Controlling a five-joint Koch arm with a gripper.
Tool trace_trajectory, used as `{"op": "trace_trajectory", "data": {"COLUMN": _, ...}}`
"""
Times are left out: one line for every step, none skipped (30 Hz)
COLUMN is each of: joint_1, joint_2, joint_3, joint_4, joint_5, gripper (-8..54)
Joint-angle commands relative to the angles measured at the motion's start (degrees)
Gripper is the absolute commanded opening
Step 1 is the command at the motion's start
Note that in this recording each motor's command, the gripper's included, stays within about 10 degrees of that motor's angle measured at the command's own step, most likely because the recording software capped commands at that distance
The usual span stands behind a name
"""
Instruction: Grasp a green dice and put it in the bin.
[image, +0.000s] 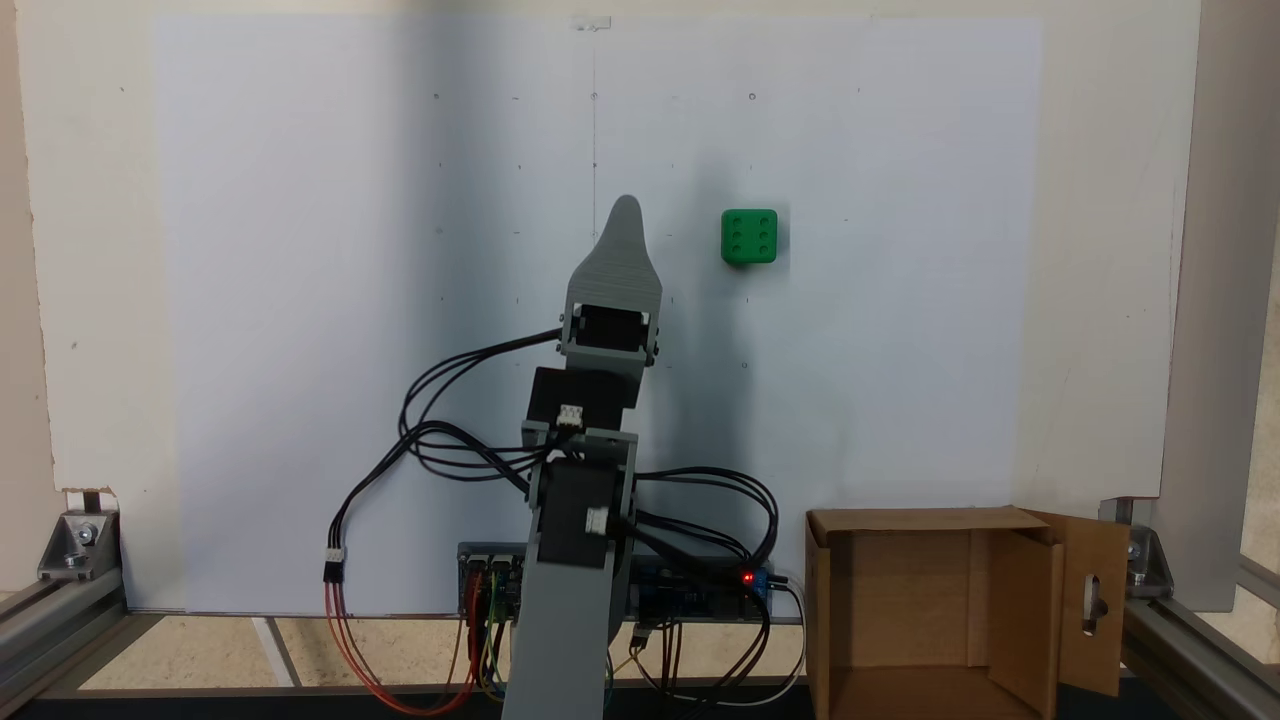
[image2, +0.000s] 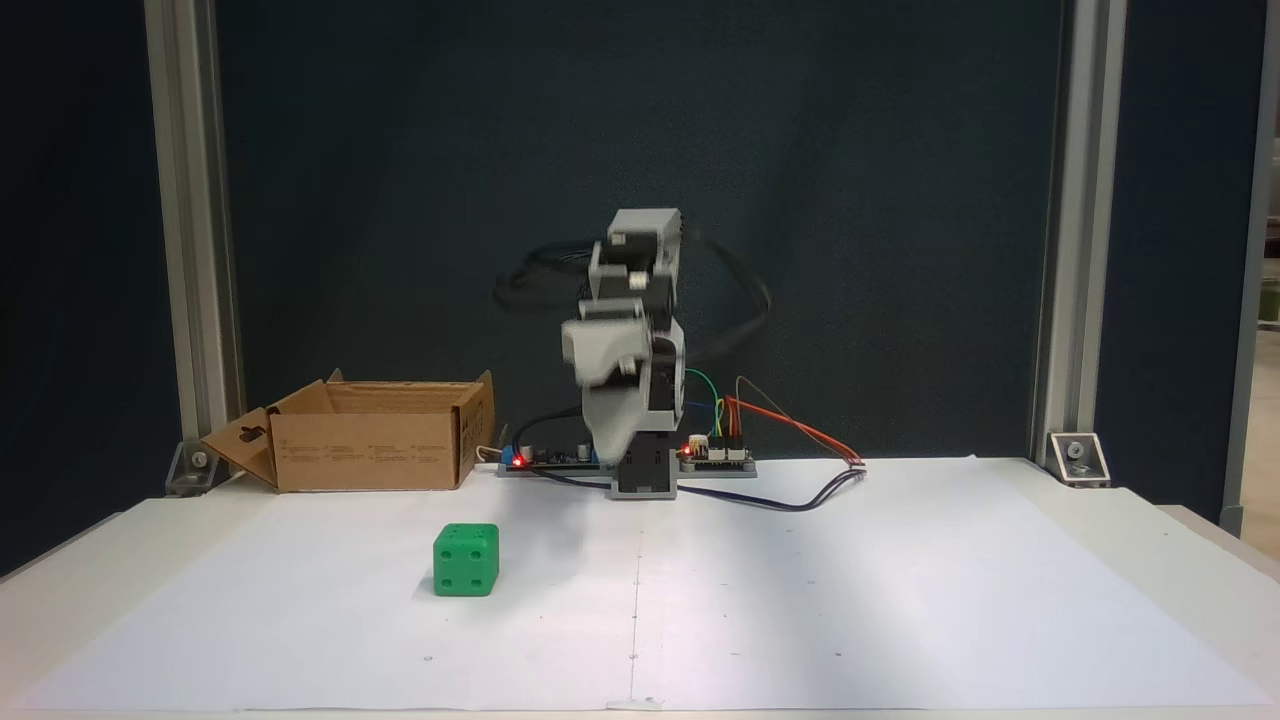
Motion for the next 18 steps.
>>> {"op": "trace_trajectory", "data": {"joint_1": 0.53, "joint_2": 5.80, "joint_3": -6.94, "joint_4": 9.03, "joint_5": 0.18, "gripper": 43.2}}
{"op": "trace_trajectory", "data": {"joint_1": 0.53, "joint_2": 5.71, "joint_3": -9.67, "joint_4": 12.81, "joint_5": 0.62, "gripper": 43.2}}
{"op": "trace_trajectory", "data": {"joint_1": 0.70, "joint_2": 5.63, "joint_3": -12.74, "joint_4": 16.59, "joint_5": 0.79, "gripper": 43.2}}
{"op": "trace_trajectory", "data": {"joint_1": 1.23, "joint_2": 4.04, "joint_3": -15.64, "joint_4": 20.37, "joint_5": 0.79, "gripper": 43.2}}
{"op": "trace_trajectory", "data": {"joint_1": 1.67, "joint_2": 2.81, "joint_3": -17.67, "joint_4": 24.15, "joint_5": 0.79, "gripper": 43.2}}
{"op": "trace_trajectory", "data": {"joint_1": 1.76, "joint_2": 2.11, "joint_3": -19.07, "joint_4": 27.84, "joint_5": 0.79, "gripper": 43.2}}
{"op": "trace_trajectory", "data": {"joint_1": 1.85, "joint_2": 1.41, "joint_3": -20.04, "joint_4": 31.36, "joint_5": 0.79, "gripper": 43.2}}
{"op": "trace_trajectory", "data": {"joint_1": 2.46, "joint_2": 1.23, "joint_3": -21.09, "joint_4": 34.70, "joint_5": 0.79, "gripper": 43.2}}
{"op": "trace_trajectory", "data": {"joint_1": 3.16, "joint_2": 0.88, "joint_3": -22.15, "joint_4": 38.48, "joint_5": 0.79, "gripper": 43.2}}
{"op": "trace_trajectory", "data": {"joint_1": 4.04, "joint_2": 0.35, "joint_3": -23.20, "joint_4": 42.08, "joint_5": 0.79, "gripper": 43.2}}
{"op": "trace_trajectory", "data": {"joint_1": 5.54, "joint_2": -1.49, "joint_3": -24.87, "joint_4": 45.16, "joint_5": 0.70, "gripper": 43.5}}
{"op": "trace_trajectory", "data": {"joint_1": 8.44, "joint_2": -4.48, "joint_3": -28.48, "joint_4": 50.78, "joint_5": 0.35, "gripper": 44.8}}
{"op": "trace_trajectory", "data": {"joint_1": 10.28, "joint_2": -6.06, "joint_3": -30.41, "joint_4": 53.95, "joint_5": -0.97, "gripper": 45.4}}
{"op": "trace_trajectory", "data": {"joint_1": 11.78, "joint_2": -7.91, "joint_3": -32.17, "joint_4": 57.55, "joint_5": -2.02, "gripper": 45.5}}
{"op": "trace_trajectory", "data": {"joint_1": 13.45, "joint_2": -9.58, "joint_3": -34.01, "joint_4": 60.89, "joint_5": -3.87, "gripper": 45.7}}
{"op": "trace_trajectory", "data": {"joint_1": 15.29, "joint_2": -11.34, "joint_3": -35.68, "joint_4": 64.14, "joint_5": -6.15, "gripper": 45.8}}
{"op": "trace_trajectory", "data": {"joint_1": 16.96, "joint_2": -13.27, "joint_3": -37.27, "joint_4": 67.39, "joint_5": -8.96, "gripper": 46.0}}
{"op": "trace_trajectory", "data": {"joint_1": 18.54, "joint_2": -14.94, "joint_3": -39.02, "joint_4": 70.38, "joint_5": -11.25, "gripper": 46.3}}
